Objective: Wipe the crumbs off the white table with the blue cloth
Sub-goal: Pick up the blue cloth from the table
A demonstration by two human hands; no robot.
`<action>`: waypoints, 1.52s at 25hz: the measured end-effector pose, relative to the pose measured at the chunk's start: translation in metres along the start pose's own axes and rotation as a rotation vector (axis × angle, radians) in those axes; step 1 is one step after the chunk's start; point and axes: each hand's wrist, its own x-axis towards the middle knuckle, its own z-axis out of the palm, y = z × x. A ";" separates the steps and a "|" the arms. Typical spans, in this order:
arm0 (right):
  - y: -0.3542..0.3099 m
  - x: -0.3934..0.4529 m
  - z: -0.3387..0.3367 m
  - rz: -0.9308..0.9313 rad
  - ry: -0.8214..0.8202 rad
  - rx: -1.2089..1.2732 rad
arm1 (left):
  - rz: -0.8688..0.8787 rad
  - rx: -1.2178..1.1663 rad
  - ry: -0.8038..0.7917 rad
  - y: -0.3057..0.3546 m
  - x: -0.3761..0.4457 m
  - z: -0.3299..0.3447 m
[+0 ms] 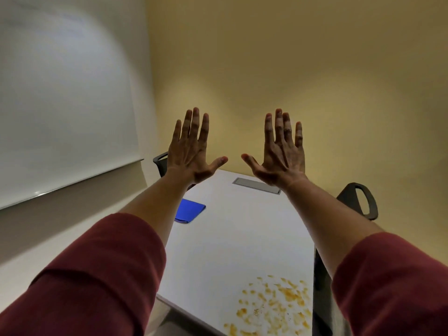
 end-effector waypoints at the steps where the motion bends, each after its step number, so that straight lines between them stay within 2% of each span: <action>1: -0.026 -0.015 0.019 0.001 -0.105 0.023 | -0.018 0.002 -0.009 -0.013 -0.005 0.008; 3: -0.080 -0.037 0.043 -0.096 -0.112 0.131 | -0.041 0.024 -0.017 -0.041 -0.013 0.029; 6: -0.122 -0.022 0.082 -0.051 -0.087 0.118 | -0.043 -0.008 -0.055 -0.081 -0.017 0.064; 10: -0.195 -0.013 0.144 -0.079 -0.123 0.111 | -0.040 -0.027 -0.131 -0.145 -0.021 0.121; 16: -0.262 0.002 0.206 -0.044 -0.183 0.131 | -0.007 -0.096 -0.225 -0.206 -0.020 0.191; 31: -0.300 0.035 0.368 -0.032 -0.367 0.181 | -0.022 -0.077 -0.510 -0.231 -0.011 0.356; 38: -0.316 0.042 0.441 -0.009 -0.461 0.192 | 0.009 -0.152 -0.579 -0.245 -0.002 0.432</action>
